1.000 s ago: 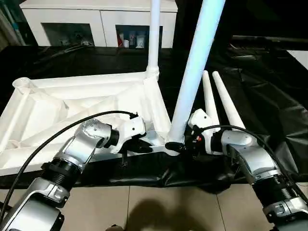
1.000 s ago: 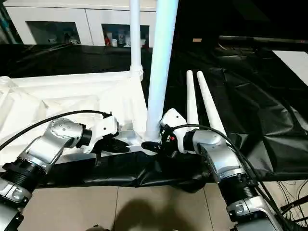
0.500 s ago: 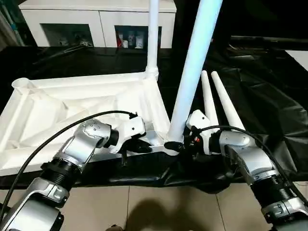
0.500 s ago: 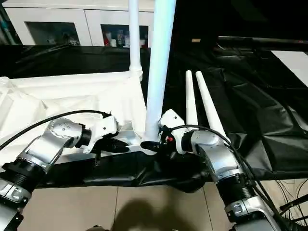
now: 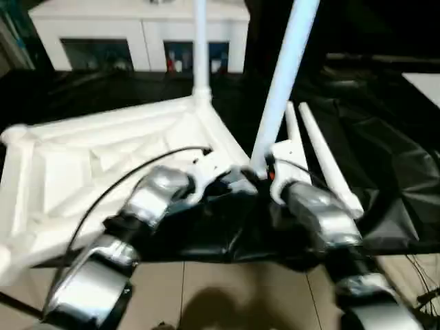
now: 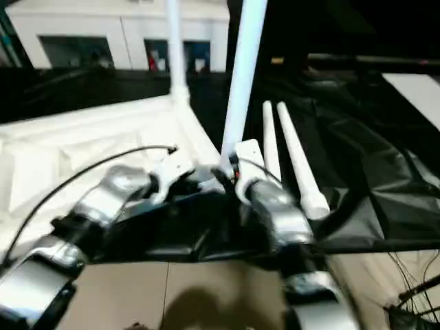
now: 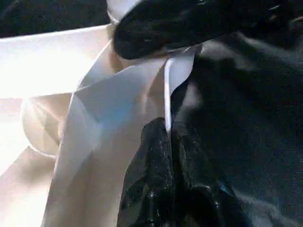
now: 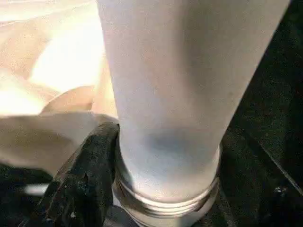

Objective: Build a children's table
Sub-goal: Rotate leg to tighten, then rotate table base

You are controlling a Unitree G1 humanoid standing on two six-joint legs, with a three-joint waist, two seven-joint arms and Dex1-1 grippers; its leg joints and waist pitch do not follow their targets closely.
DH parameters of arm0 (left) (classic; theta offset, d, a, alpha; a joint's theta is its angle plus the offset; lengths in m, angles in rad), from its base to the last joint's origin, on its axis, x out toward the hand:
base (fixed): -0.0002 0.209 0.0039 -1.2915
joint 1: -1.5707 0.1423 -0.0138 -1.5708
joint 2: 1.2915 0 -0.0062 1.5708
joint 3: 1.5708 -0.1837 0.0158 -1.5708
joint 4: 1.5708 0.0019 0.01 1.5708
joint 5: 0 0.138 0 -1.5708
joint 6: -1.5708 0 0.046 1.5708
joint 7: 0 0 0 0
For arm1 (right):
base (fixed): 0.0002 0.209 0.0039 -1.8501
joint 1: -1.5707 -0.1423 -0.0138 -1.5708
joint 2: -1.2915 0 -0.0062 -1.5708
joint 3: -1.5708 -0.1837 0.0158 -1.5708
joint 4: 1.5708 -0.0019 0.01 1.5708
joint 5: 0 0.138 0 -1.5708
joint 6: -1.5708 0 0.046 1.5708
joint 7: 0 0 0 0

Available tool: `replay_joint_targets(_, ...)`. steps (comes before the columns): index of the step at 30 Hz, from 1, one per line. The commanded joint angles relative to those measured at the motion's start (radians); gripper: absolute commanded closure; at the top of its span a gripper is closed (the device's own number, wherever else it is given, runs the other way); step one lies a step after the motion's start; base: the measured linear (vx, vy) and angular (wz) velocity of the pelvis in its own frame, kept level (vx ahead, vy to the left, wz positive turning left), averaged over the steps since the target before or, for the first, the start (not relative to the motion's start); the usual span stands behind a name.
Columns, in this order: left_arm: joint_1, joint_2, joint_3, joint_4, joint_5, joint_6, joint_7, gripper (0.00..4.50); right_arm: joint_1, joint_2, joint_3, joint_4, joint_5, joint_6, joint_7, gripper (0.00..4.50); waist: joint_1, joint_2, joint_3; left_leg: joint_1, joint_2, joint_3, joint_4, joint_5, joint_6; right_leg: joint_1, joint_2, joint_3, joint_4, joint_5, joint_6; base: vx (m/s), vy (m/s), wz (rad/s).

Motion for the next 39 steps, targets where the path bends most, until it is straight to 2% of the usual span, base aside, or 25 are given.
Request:
replay_joint_targets(1,-0.038,-0.015,0.007,0.012,0.009,-0.040,0.027,4.50,0.021,0.016,0.000,0.070,0.009,0.034,-0.029,1.78,-0.004,0.003,-0.070,0.008,0.012,0.000,-0.072,-0.165,0.003,0.053,-0.054,0.042,-0.072,-0.165,-0.192,0.000,0.000,0.00)
replay_joint_targets(3,-0.043,-0.017,0.005,0.022,0.012,-0.051,0.022,4.50,0.020,0.019,0.008,0.068,0.001,0.019,-0.014,1.78,-0.004,0.003,-0.071,0.008,0.012,0.001,-0.071,-0.166,0.006,0.053,-0.055,0.042,-0.071,-0.150,-0.193,0.000,0.000,0.00)
replay_joint_targets(5,-0.046,-0.014,-0.004,0.036,0.016,-0.079,0.002,4.50,0.018,0.016,0.023,0.053,-0.006,-0.008,0.025,1.24,-0.004,0.001,-0.070,0.007,0.012,0.001,-0.071,-0.163,0.012,0.055,-0.055,0.043,-0.071,-0.140,-0.196,0.000,0.000,0.00)
replay_joint_targets(7,-0.049,-0.015,-0.004,0.055,0.016,-0.100,-0.002,4.50,0.015,0.017,0.018,0.045,-0.005,-0.017,0.036,1.10,-0.004,0.006,-0.071,0.008,0.011,0.002,-0.071,-0.169,0.014,0.054,-0.055,0.043,-0.073,-0.143,-0.199,0.000,0.000,0.00)
replay_joint_targets(9,-0.045,-0.013,-0.005,0.059,0.014,-0.128,-0.011,4.50,0.015,0.005,0.029,0.022,-0.018,-0.027,0.047,1.04,-0.003,0.005,-0.071,0.007,0.013,0.001,-0.071,-0.167,0.015,0.056,-0.056,0.042,-0.071,-0.133,-0.205,0.000,0.000,0.00)
replay_joint_targets(10,-0.045,-0.013,-0.004,0.060,0.014,-0.129,-0.012,4.50,0.015,0.004,0.030,0.021,-0.019,-0.028,0.047,0.78,-0.002,0.005,-0.071,0.008,0.013,0.001,-0.071,-0.166,0.015,0.056,-0.056,0.042,-0.070,-0.130,-0.206,0.000,0.000,0.00)
replay_joint_targets(12,-0.043,-0.015,-0.001,0.067,0.012,-0.162,-0.014,4.50,0.022,-0.013,0.044,-0.015,-0.032,-0.030,0.048,0.78,0.000,0.004,-0.073,0.007,0.013,0.001,-0.070,-0.150,0.018,0.058,-0.055,0.042,-0.067,-0.106,-0.208,0.000,0.000,0.00)
replay_joint_targets(14,-0.044,-0.031,0.028,0.085,0.001,-0.218,0.034,4.50,0.067,-0.065,0.060,-0.153,-0.031,0.002,0.086,0.78,0.002,0.000,-0.073,0.007,0.013,0.002,-0.069,-0.139,0.025,0.059,-0.055,0.043,-0.066,-0.095,-0.208,0.000,0.000,0.00)
replay_joint_targets(15,-0.047,-0.034,0.036,0.089,-0.004,-0.225,0.036,4.50,0.079,-0.076,0.059,-0.183,-0.027,0.013,0.095,0.78,0.010,-0.001,-0.074,0.010,0.014,0.003,-0.067,-0.129,0.035,0.060,-0.054,0.044,-0.067,-0.076,-0.199,0.000,0.000,0.00)
replay_joint_targets(16,-0.048,-0.036,0.041,0.092,-0.008,-0.230,0.037,4.06,0.087,-0.083,0.058,-0.204,-0.025,0.020,0.102,0.71,0.008,-0.004,-0.072,0.007,0.013,0.003,-0.068,-0.124,0.040,0.061,-0.053,0.045,-0.065,-0.067,-0.198,0.000,0.000,0.00)
replay_joint_targets(17,-0.055,-0.037,0.055,0.093,-0.018,-0.242,0.036,3.95,0.130,-0.124,0.058,-0.302,-0.017,0.047,0.135,0.71,0.009,-0.004,-0.073,0.002,0.012,0.002,-0.068,-0.113,0.045,0.065,-0.055,0.043,-0.063,-0.066,-0.195,0.000,0.000,0.00)
replay_joint_targets(18,-0.057,-0.037,0.060,0.091,-0.022,-0.240,0.034,3.95,0.144,-0.138,0.059,-0.332,-0.016,0.054,0.147,0.71,0.015,-0.004,-0.071,0.005,0.011,0.002,-0.067,-0.117,0.052,0.065,-0.055,0.043,-0.069,-0.081,-0.184,0.000,0.000,0.00)
replay_joint_targets(19,-0.059,-0.035,0.065,0.090,-0.029,-0.243,0.026,3.88,0.158,-0.150,0.060,-0.361,-0.017,0.062,0.160,0.71,0.014,0.000,-0.073,0.006,0.015,0.001,-0.068,-0.123,0.052,0.061,-0.058,0.044,-0.067,-0.089,-0.192,0.000,0.000,0.00)
replay_joint_targets(23,-0.048,-0.016,0.085,0.035,-0.055,-0.272,-0.003,3.47,0.222,-0.215,0.069,-0.480,-0.013,0.100,0.219,0.71,0.012,-0.002,-0.070,0.003,0.015,0.000,-0.070,-0.146,0.044,0.061,-0.057,0.042,-0.070,-0.119,-0.190,0.000,0.000,0.00)
replay_joint_targets(24,-0.038,-0.004,0.098,-0.006,-0.074,-0.254,-0.023,3.47,0.242,-0.239,0.076,-0.521,-0.006,0.112,0.241,0.71,0.014,0.002,-0.071,0.005,0.016,-0.001,-0.069,-0.143,0.044,0.063,-0.057,0.043,-0.070,-0.114,-0.191,0.000,0.000,0.00)
replay_joint_targets(26,-0.011,0.033,0.118,-0.094,-0.097,-0.205,-0.058,3.27,0.273,-0.276,0.097,-0.595,0.009,0.147,0.277,0.71,0.013,0.003,-0.071,0.002,0.017,-0.003,-0.070,-0.140,0.046,0.065,-0.057,0.043,-0.065,-0.089,-0.201,0.000,0.000,0.00)
replay_joint_targets(29,0.005,0.068,0.127,-0.148,-0.093,-0.139,-0.062,2.99,0.286,-0.289,0.110,-0.629,0.017,0.163,0.297,0.71,0.005,0.008,-0.068,0.004,0.016,-0.001,-0.069,-0.162,0.040,0.059,-0.053,0.042,-0.068,-0.112,-0.203,0.000,0.000,0.00)
replay_joint_targets(30,0.040,0.143,0.143,-0.250,-0.090,-0.002,-0.087,2.90,0.291,-0.292,0.130,-0.649,0.025,0.173,0.321,0.71,0.004,0.011,-0.068,0.007,0.018,-0.001,-0.071,-0.172,0.032,0.059,-0.055,0.043,-0.064,-0.126,-0.205,0.000,0.000,0.00)
replay_joint_targets(31,0.051,0.165,0.148,-0.278,-0.085,0.032,-0.091,2.76,0.291,-0.291,0.136,-0.651,0.026,0.172,0.325,0.71,-0.002,0.012,-0.065,0.002,0.017,-0.002,-0.073,-0.177,0.030,0.058,-0.052,0.042,-0.067,-0.151,-0.196,0.000,0.000,0.00)
replay_joint_targets(32,0.078,0.216,0.162,-0.336,-0.075,0.103,-0.094,2.64,0.291,-0.284,0.149,-0.654,0.024,0.173,0.331,0.71,-0.002,0.014,-0.067,0.006,0.018,-0.003,-0.074,-0.185,0.023,0.056,-0.053,0.042,-0.066,-0.161,-0.196,0.000,0.000,0.00)
replay_joint_targets(34,0.088,0.234,0.168,-0.354,-0.070,0.124,-0.090,2.54,0.291,-0.280,0.153,-0.655,0.021,0.175,0.332,0.71,-0.012,0.019,-0.063,0.010,0.016,-0.001,-0.075,-0.209,0.010,0.048,-0.048,0.042,-0.074,-0.200,-0.192,0.000,0.000,0.00)
replay_joint_targets(35,0.131,0.292,0.187,-0.417,-0.041,0.177,-0.079,2.44,0.283,-0.258,0.166,-0.640,0.012,0.173,0.324,0.71,-0.014,0.019,-0.063,0.010,0.015,-0.001,-0.074,-0.210,0.006,0.048,-0.047,0.042,-0.074,-0.200,-0.191,0.000,0.000,0.00)
replay_joint_targets(37,0.158,0.325,0.197,-0.460,-0.027,0.213,-0.074,2.31,0.277,-0.247,0.173,-0.630,0.005,0.173,0.313,0.71,-0.018,0.019,-0.063,0.007,0.020,-0.005,-0.079,-0.205,0.000,0.049,-0.049,0.042,-0.066,-0.183,-0.196,0.000,0.000,0.00)
replay_joint_targets(38,0.184,0.357,0.208,-0.499,-0.003,0.245,-0.065,2.20,0.269,-0.233,0.178,-0.617,-0.001,0.174,0.298,0.71,-0.017,0.021,-0.062,0.011,0.018,-0.003,-0.078,-0.212,0.000,0.044,-0.046,0.042,-0.071,-0.188,-0.191,0.000,0.000,0.00)
replay_joint_targets(39,0.216,0.392,0.226,-0.547,0.004,0.273,-0.073,2.13,0.255,-0.216,0.182,-0.592,-0.013,0.167,0.278,0.71,-0.016,0.014,-0.063,0.010,0.020,-0.004,-0.079,-0.199,-0.002,0.046,-0.049,0.043,-0.066,-0.174,-0.197,0.000,0.000,0.00)
